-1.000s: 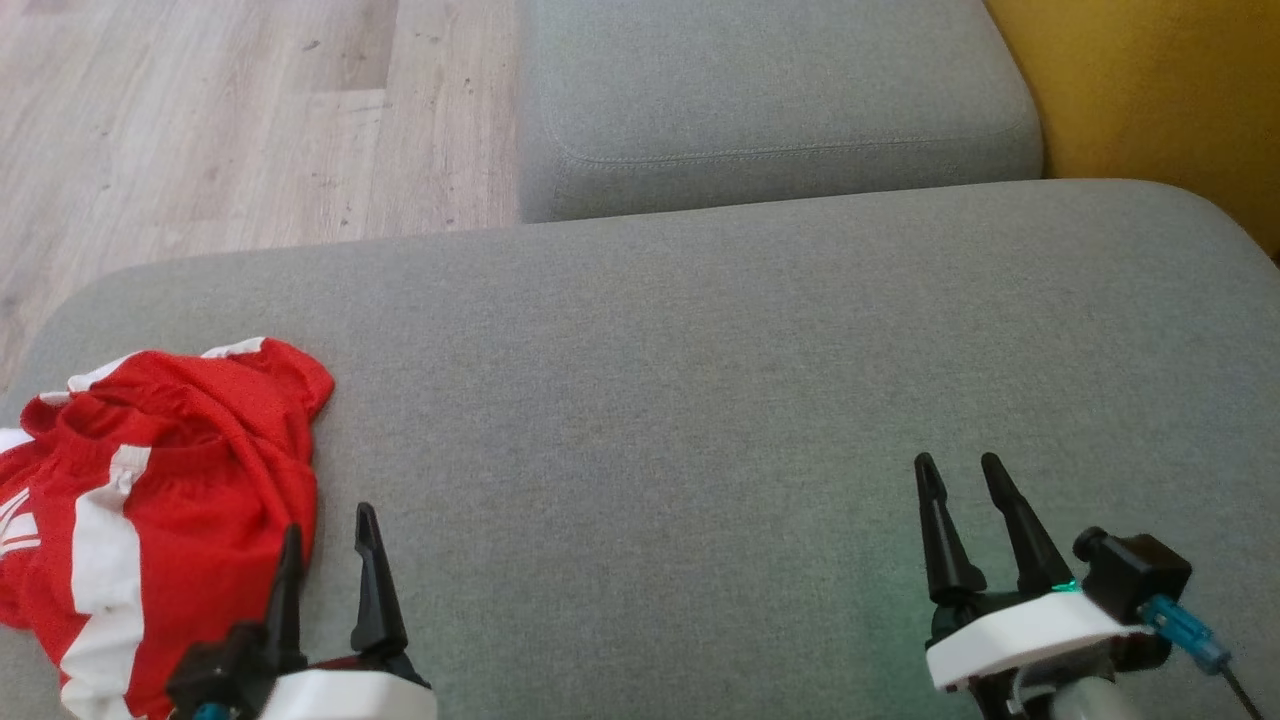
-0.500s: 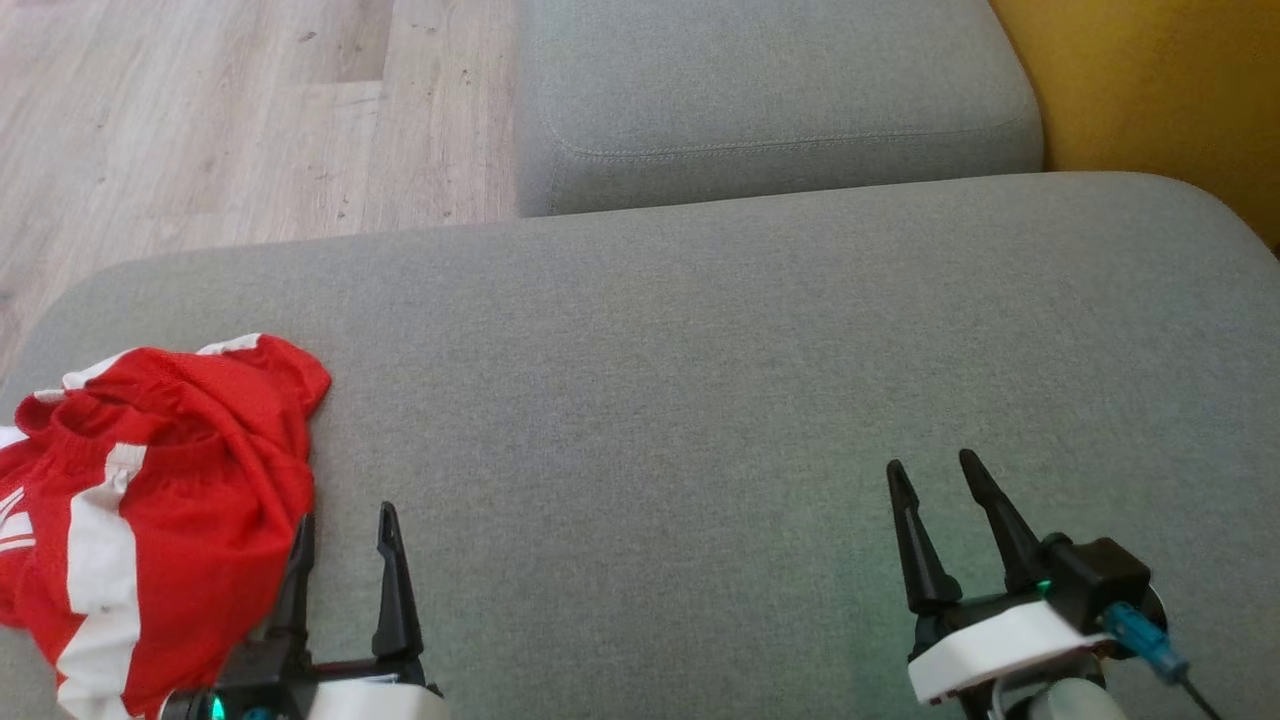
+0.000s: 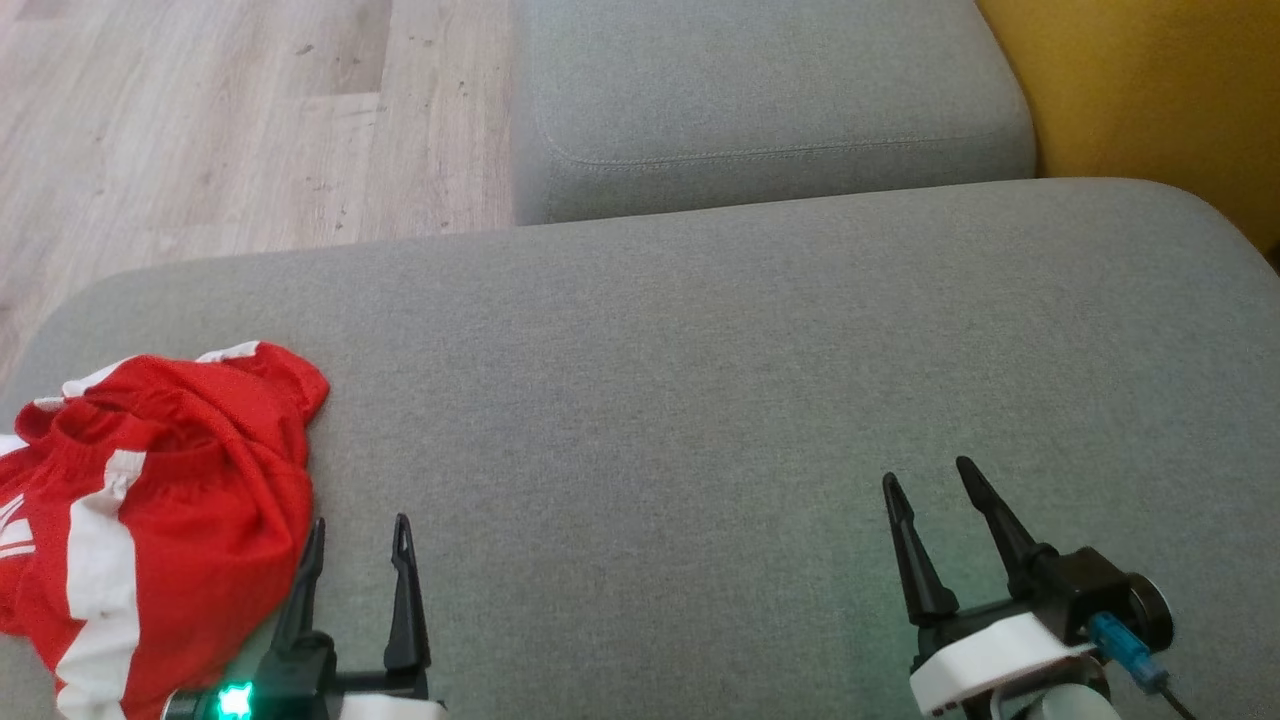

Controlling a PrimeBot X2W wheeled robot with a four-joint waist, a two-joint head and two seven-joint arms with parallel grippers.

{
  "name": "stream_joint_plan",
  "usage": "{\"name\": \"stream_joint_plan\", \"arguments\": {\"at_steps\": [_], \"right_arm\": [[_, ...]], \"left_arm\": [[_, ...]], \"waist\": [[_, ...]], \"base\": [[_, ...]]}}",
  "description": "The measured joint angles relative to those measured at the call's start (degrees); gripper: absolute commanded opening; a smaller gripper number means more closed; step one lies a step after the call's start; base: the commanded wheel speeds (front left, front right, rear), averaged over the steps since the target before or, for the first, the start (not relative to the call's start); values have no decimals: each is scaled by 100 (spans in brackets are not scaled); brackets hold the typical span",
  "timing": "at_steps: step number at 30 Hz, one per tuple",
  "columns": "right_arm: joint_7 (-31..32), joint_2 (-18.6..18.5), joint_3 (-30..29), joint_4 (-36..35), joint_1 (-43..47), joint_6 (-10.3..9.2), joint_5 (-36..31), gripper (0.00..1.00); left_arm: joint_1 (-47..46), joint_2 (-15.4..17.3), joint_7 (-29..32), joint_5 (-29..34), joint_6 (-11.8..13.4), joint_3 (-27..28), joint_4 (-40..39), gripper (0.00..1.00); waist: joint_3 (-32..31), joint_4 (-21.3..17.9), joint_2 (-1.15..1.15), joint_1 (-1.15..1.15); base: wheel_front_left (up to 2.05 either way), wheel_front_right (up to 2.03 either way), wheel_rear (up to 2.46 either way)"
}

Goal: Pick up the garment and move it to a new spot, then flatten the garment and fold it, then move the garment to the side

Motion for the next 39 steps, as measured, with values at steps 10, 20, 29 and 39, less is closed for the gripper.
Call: {"name": "stream_joint_plan", "arguments": {"at_steps": [10,20,29,39], "right_arm": [[-7,0,-88,104,0,0,7,100],[-7,-1,-126,111,18,0,7,100],[-7,-1,-13,109,146,0,29,100],[-7,0,123,104,148,0,124,100]], "left_arm": [[15,2,0,0,-29,13,152,100],[100,4,0,13,-25,53,200,100],[171,57,0,103,-32,229,179,100],[327,100,0,104,-29,411,93,100]], "waist": [[-11,-30,0,0],[-30,306,0,0],[-59,1187,0,0],[-97,2121,0,0]], "base": [[0,0,0],[0,0,0],[0,0,0],[0,0,0]]}}
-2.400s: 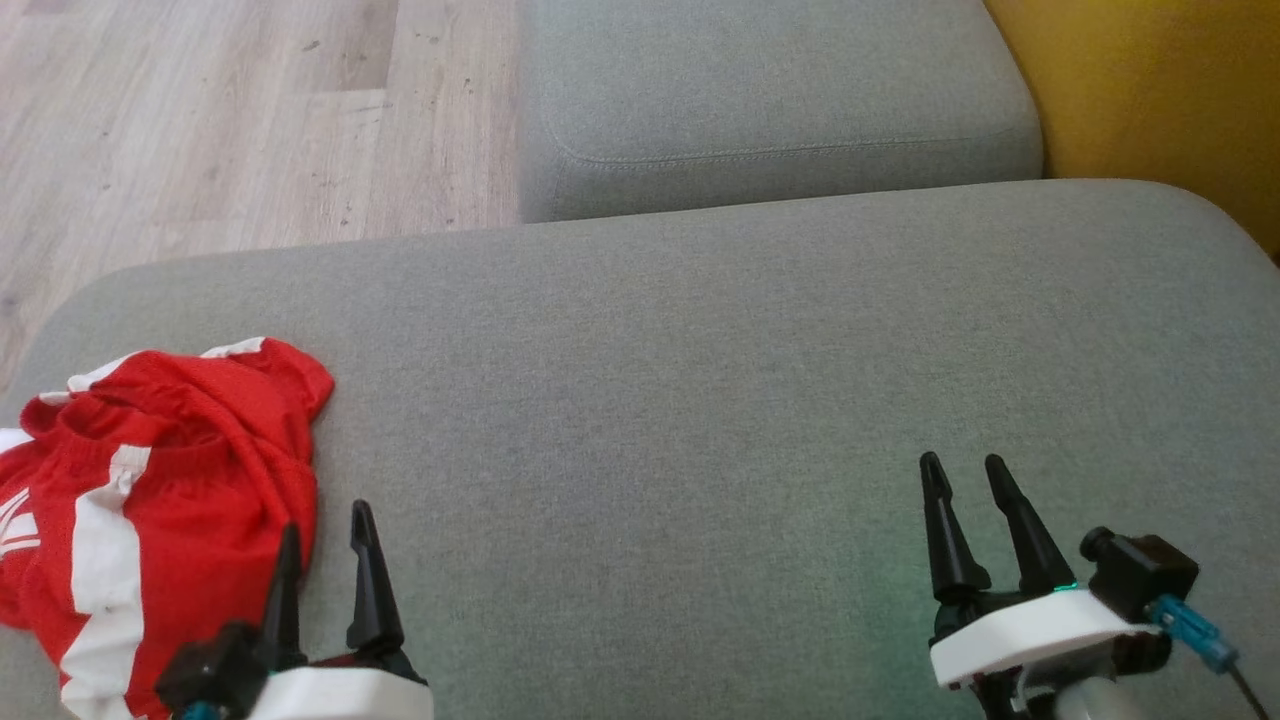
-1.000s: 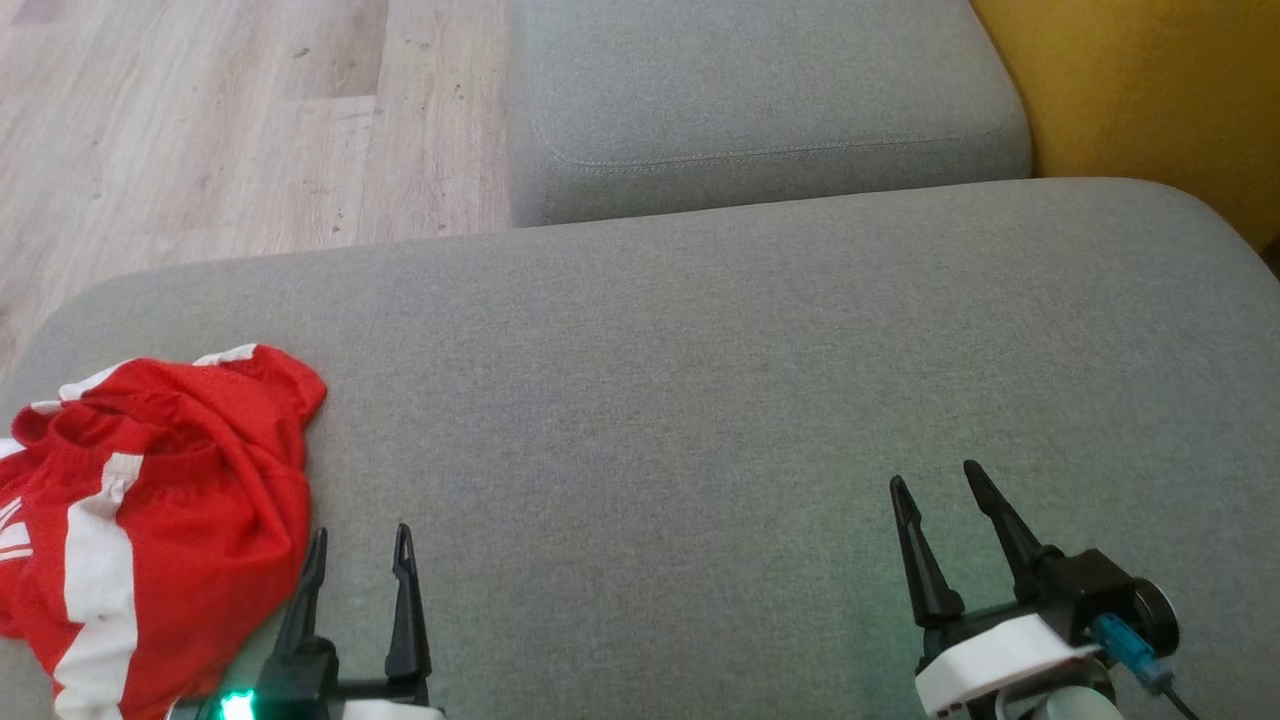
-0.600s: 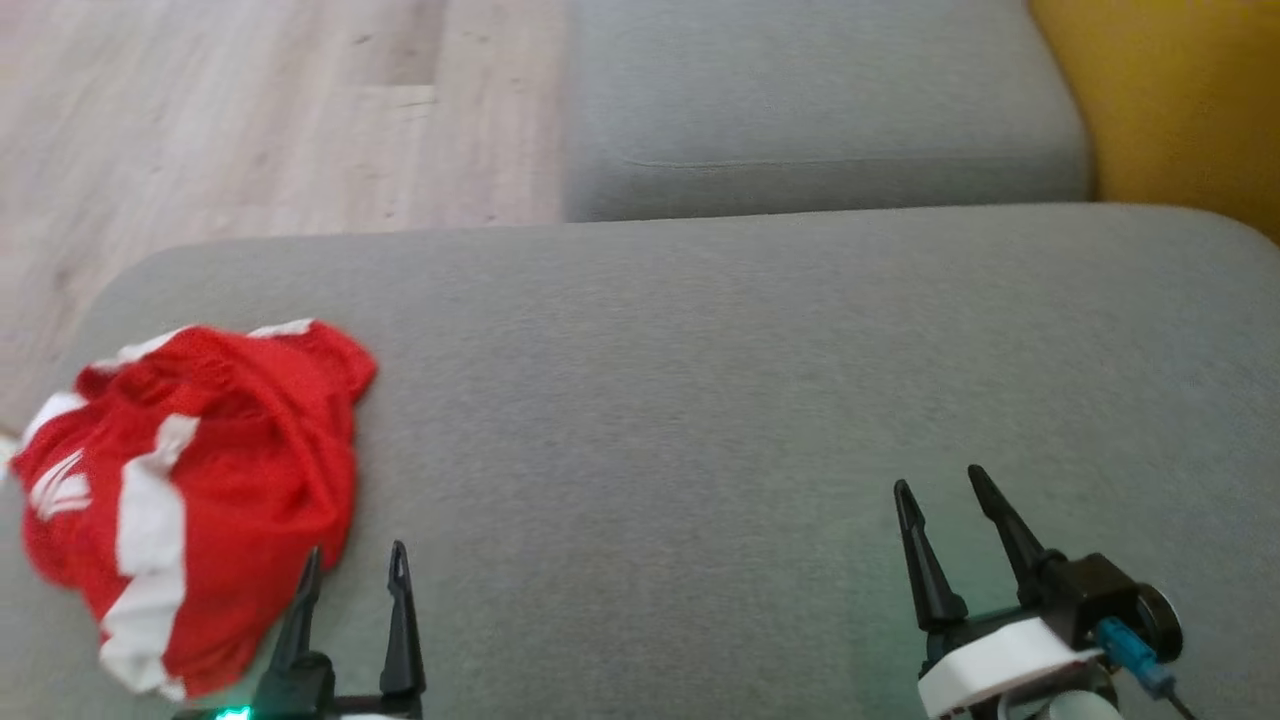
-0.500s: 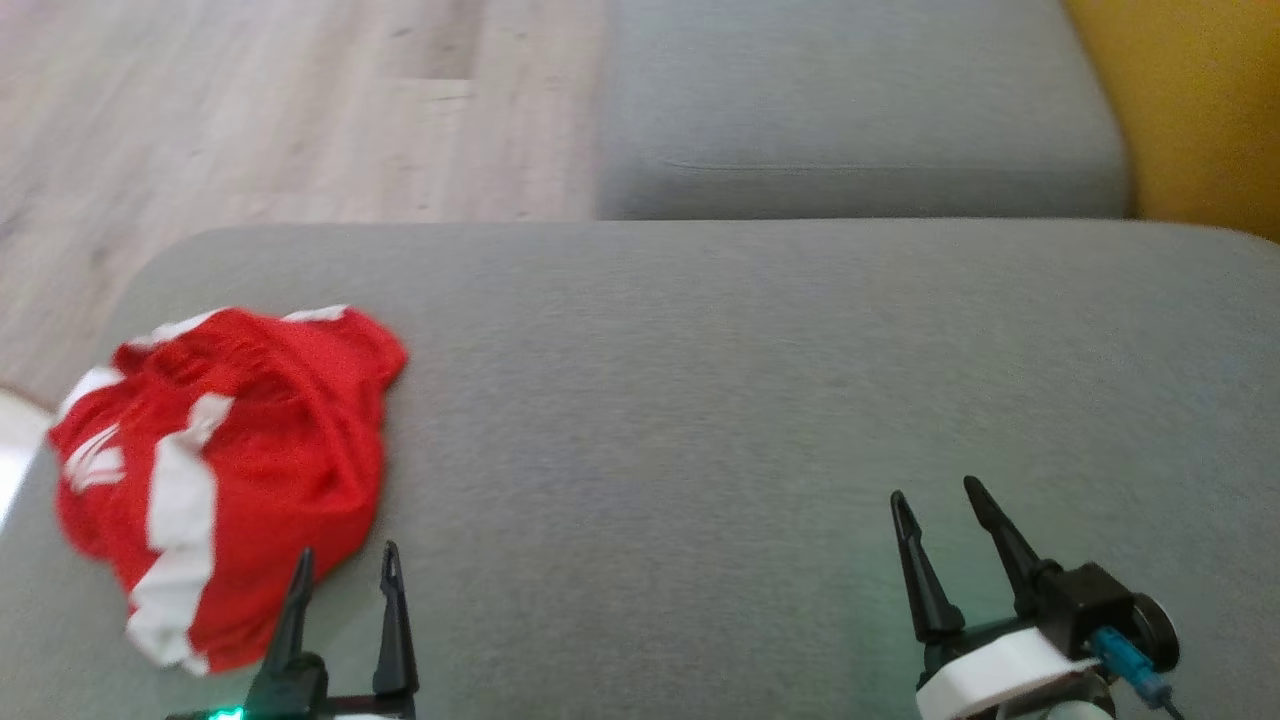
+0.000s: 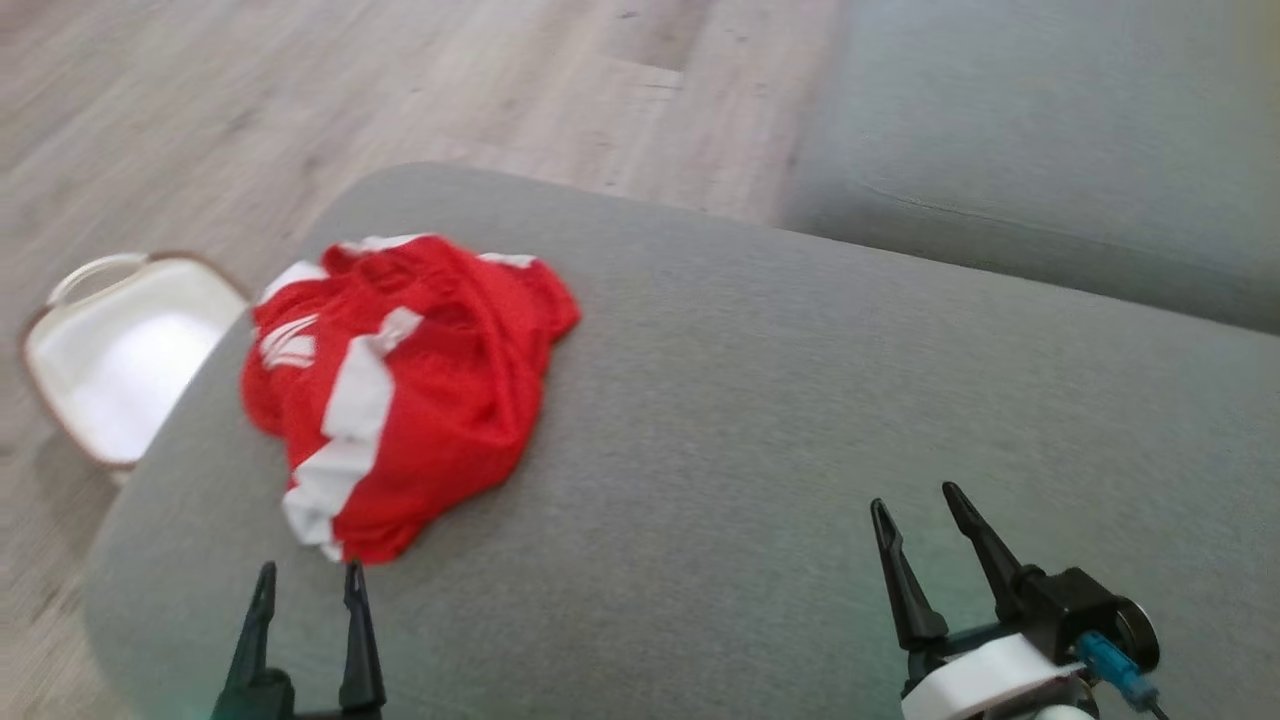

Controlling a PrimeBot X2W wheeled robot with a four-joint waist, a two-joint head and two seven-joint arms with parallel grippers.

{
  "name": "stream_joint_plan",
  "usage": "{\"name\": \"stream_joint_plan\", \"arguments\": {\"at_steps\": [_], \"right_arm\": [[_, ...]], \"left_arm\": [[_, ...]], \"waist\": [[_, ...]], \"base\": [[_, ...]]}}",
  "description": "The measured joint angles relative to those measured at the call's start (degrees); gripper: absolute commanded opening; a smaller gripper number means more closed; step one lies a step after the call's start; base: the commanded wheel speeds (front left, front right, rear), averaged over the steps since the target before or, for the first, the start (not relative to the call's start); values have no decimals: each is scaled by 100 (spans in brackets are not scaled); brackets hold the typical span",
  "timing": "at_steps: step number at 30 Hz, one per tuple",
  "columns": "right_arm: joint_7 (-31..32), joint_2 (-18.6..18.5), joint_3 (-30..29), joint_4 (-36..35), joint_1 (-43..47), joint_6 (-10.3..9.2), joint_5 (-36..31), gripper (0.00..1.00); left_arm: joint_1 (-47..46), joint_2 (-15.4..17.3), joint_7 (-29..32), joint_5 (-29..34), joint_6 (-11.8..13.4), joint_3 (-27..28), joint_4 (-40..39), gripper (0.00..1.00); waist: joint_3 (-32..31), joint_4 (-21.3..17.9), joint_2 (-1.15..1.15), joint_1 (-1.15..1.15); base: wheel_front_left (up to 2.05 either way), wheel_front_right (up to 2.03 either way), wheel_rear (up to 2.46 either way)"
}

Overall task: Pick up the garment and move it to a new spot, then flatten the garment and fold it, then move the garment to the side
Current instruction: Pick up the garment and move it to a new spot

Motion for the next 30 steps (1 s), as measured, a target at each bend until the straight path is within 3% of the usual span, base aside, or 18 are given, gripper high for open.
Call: {"name": "stream_joint_plan", "arguments": {"at_steps": [10,16,19,27,30], "right_arm": [[0,0,-16,-10,-1,0,-334,100],[0,-80,-229,-180,-320,0,-896,100],[-1,-375,-245,-308,-539,0,-984,100],[-3,-1173,-355,-672,-929,0,-1025,100],[-44,-1267,-341,-866,-1017,0,-1025,100]], "left_arm": [[-158,102,0,98,32,142,-345,100],[-1794,226,-9,96,-16,193,-688,100],[-2700,337,165,86,-233,164,-51,100],[-5619,320,2013,-138,-413,104,2142,100],[-6119,322,2466,-261,-519,121,2913,100]], "waist": [[328,581,0,0],[1139,637,0,2],[1533,645,0,2],[2655,676,0,3],[2950,657,0,1]], "base": [[0,0,0],[0,0,0],[0,0,0],[0,0,0],[0,0,0]]}}
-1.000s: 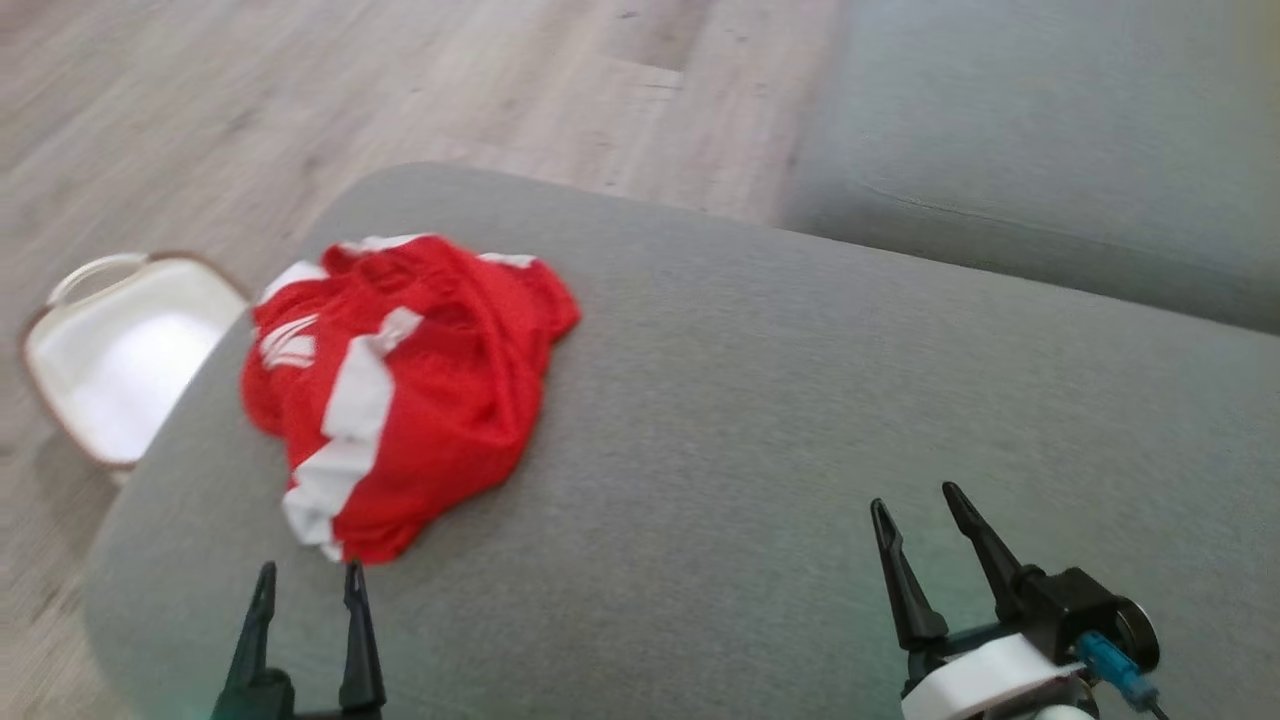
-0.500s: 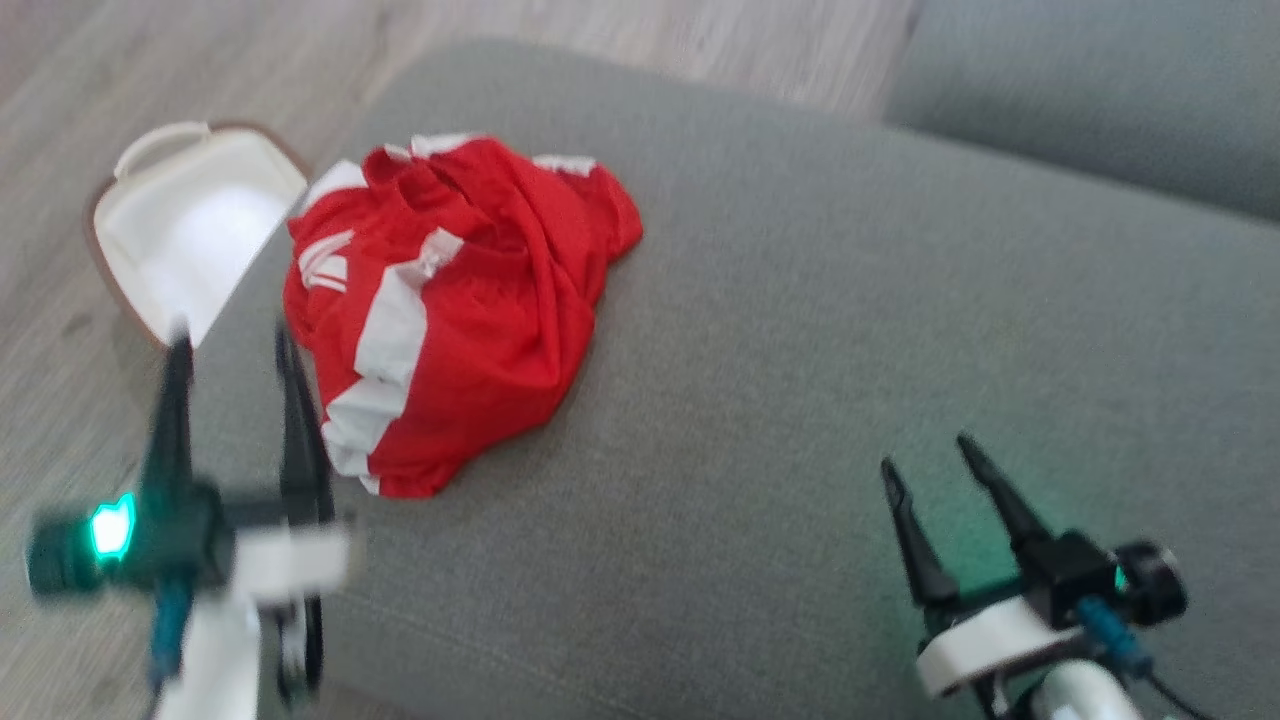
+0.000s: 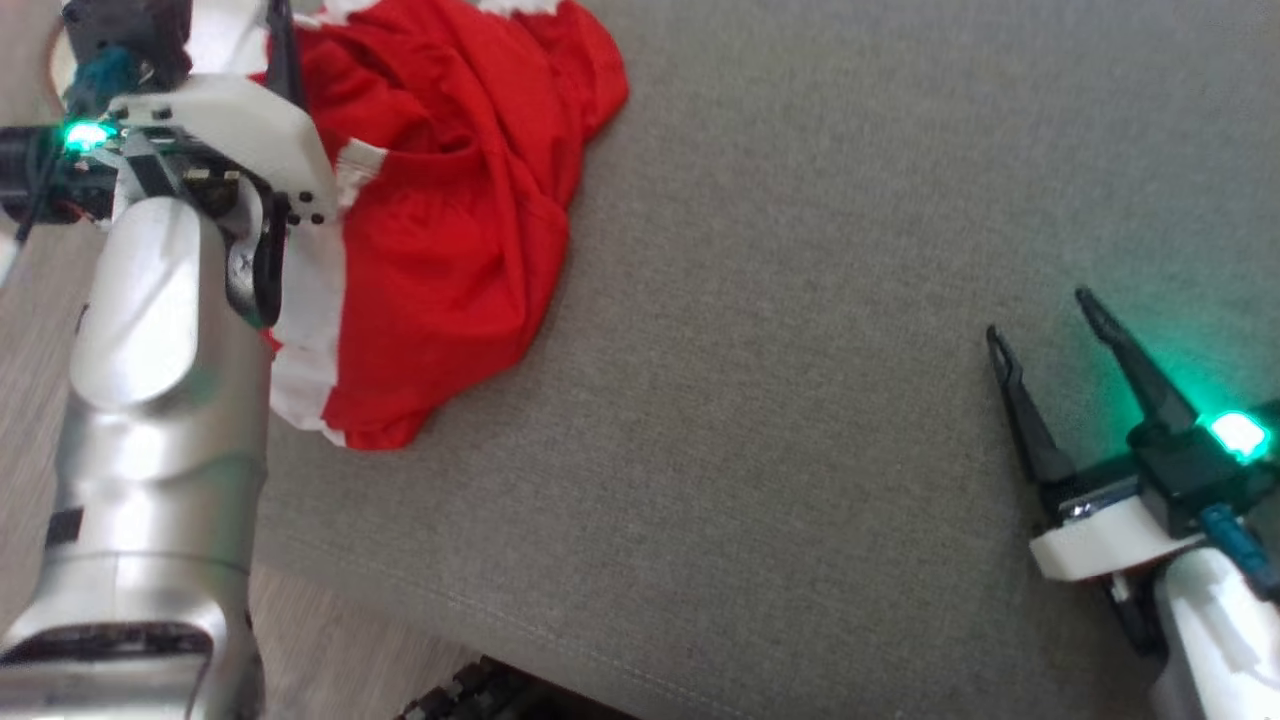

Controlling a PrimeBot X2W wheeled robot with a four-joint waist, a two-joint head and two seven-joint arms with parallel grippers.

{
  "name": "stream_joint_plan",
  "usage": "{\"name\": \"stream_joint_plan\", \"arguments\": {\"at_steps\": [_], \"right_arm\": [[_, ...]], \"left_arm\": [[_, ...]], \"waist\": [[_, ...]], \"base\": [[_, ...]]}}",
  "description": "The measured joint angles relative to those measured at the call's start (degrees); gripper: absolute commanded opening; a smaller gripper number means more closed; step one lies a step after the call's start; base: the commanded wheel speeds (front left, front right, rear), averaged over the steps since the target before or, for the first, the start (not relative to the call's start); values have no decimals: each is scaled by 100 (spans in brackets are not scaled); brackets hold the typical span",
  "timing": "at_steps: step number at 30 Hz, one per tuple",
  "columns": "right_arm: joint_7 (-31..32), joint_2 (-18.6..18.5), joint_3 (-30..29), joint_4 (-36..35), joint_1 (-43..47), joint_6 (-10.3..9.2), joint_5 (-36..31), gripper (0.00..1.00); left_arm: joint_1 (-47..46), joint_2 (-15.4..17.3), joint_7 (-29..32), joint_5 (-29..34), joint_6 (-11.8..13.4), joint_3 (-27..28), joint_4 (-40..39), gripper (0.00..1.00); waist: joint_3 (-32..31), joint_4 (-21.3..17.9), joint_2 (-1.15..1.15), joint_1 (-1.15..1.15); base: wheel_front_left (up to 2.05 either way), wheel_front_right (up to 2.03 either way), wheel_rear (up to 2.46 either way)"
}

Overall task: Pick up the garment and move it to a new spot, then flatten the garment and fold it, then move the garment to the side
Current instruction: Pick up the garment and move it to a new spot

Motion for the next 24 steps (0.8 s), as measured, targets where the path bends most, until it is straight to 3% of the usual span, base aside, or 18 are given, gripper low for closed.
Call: {"name": "stream_joint_plan", "arguments": {"at_steps": [7,8,9,15,24], "right_arm": [[-47,-8,40,-255,-216,0,10,100],[-48,3,35,-259,-236,0,10,100],[-48,18,34,-259,-250,0,10,100],[-46,219,-38,-16,-353,0,10,100],[-30,664,37,289,-295,0,60,100]], "left_arm": [[-204,56,476,-86,-244,-5,1214,100],[-214,56,400,-105,-248,-14,1251,15],[-225,63,271,-105,-285,-24,1283,0],[-378,218,-400,-86,-452,-208,1351,0],[-465,352,-735,-83,-654,-612,654,0]], "waist": [[355,-193,0,-1],[367,-221,0,-1],[367,-245,0,0],[125,-349,0,0],[-468,-605,0,-1]], "base": [[0,0,0],[0,0,0],[0,0,0],[0,0,0],[0,0,0]]}}
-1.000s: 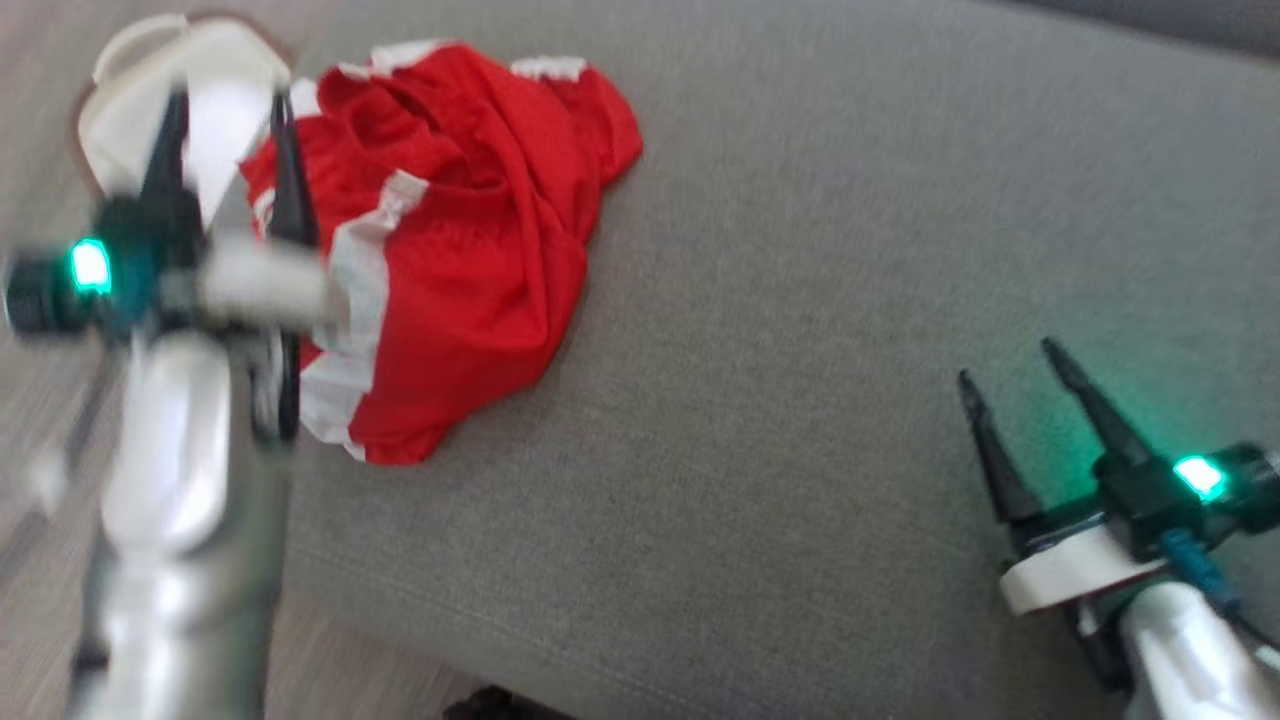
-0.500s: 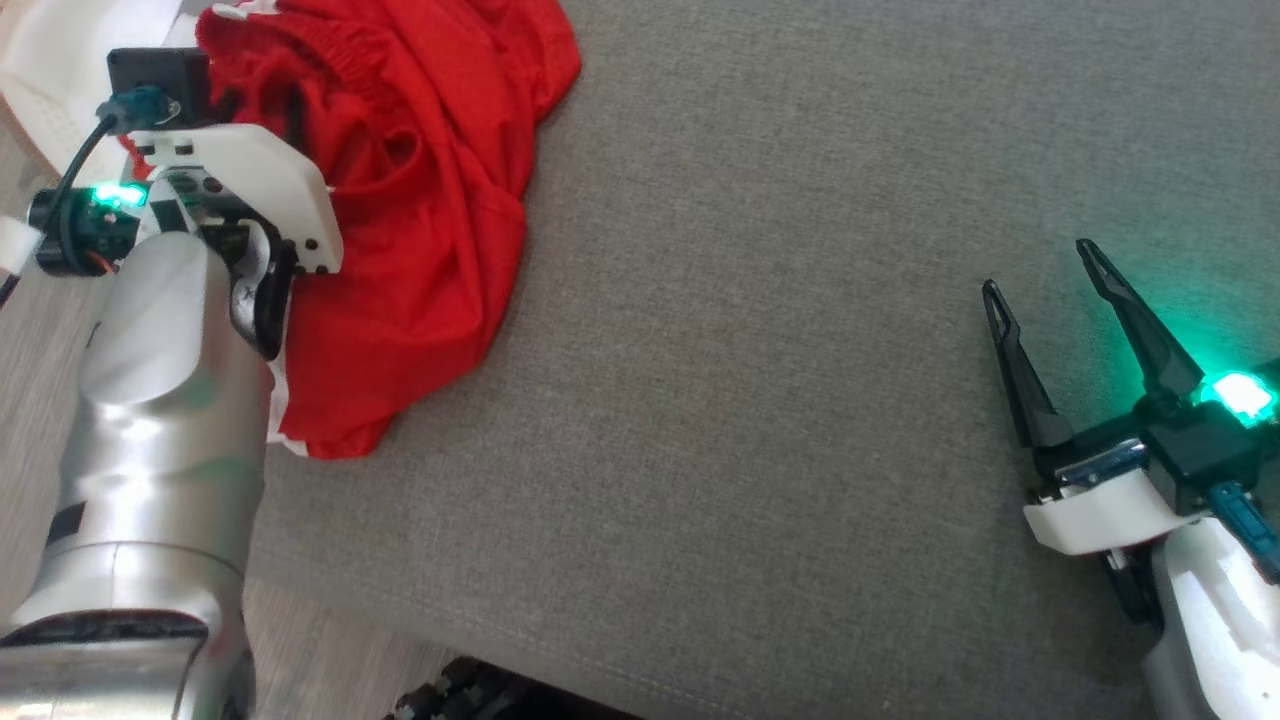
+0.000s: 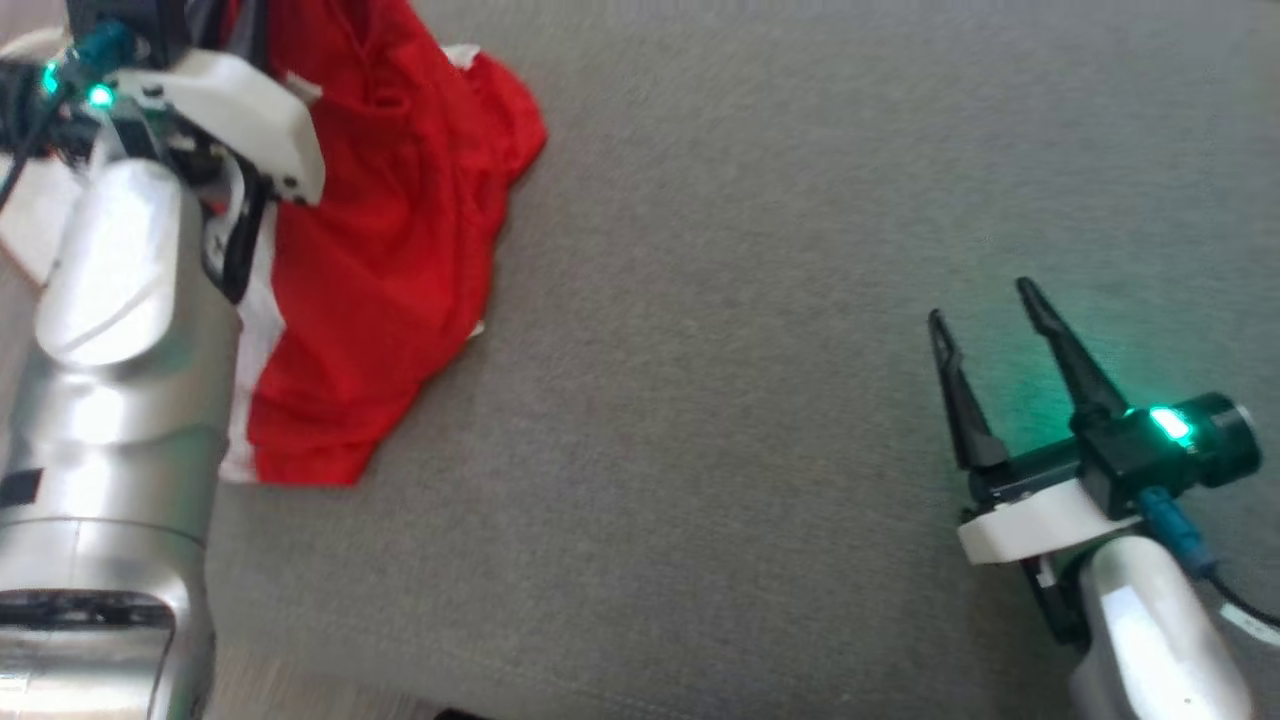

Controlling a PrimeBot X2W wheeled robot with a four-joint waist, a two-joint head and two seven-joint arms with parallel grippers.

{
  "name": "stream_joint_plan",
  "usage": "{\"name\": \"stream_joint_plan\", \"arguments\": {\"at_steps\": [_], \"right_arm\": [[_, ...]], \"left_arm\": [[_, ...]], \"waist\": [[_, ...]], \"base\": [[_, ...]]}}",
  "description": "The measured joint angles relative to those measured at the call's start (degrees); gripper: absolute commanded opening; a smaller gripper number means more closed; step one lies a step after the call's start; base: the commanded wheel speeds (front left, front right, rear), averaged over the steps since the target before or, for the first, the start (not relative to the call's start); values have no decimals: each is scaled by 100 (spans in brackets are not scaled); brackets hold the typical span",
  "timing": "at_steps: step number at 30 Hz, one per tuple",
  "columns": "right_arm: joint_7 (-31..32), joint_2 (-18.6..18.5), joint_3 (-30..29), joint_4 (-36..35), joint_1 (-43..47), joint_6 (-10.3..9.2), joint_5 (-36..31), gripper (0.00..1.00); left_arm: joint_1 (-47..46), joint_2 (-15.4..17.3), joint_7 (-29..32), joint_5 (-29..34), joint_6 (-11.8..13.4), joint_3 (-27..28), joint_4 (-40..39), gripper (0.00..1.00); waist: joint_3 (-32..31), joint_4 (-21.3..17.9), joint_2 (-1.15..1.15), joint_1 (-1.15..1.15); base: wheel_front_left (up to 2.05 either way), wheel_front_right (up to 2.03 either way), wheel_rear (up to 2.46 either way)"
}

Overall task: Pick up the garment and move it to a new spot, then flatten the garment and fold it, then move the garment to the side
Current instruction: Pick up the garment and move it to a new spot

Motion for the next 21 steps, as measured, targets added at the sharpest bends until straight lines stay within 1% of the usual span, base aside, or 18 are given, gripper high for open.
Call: {"name": "stream_joint_plan", "arguments": {"at_steps": [3,6,9,13,17,19,21], "right_arm": [[0,168,22,51,8,0,18,100],[0,314,37,67,88,0,92,100],[2,414,54,76,263,0,109,100],[18,479,92,99,389,0,181,100],[18,500,233,91,453,0,413,100],[19,506,298,74,460,0,564,100],[19,516,330,53,460,0,677,100]], "left_arm": [[-32,111,10,32,-46,-249,-499,0],[-39,192,142,20,-55,-531,-1058,0],[-38,253,325,-267,-91,-868,-1586,0],[-37,409,464,-586,-92,-1321,-2138,0],[-53,631,459,-791,-92,-1510,-2485,0],[-120,647,399,-904,-92,-1648,-2585,0],[-234,584,307,-1036,-92,-1804,-2653,0]], "waist": [[-236,-204,0,0],[-476,-493,0,0],[-684,-857,0,-1],[-915,-1428,0,0],[-1102,-2076,0,-1],[-1177,-2407,0,-1],[-1241,-2729,0,-1]], "base": [[0,0,0],[0,0,0],[0,0,0],[0,0,0],[0,0,0],[0,0,0],[0,0,0]]}}
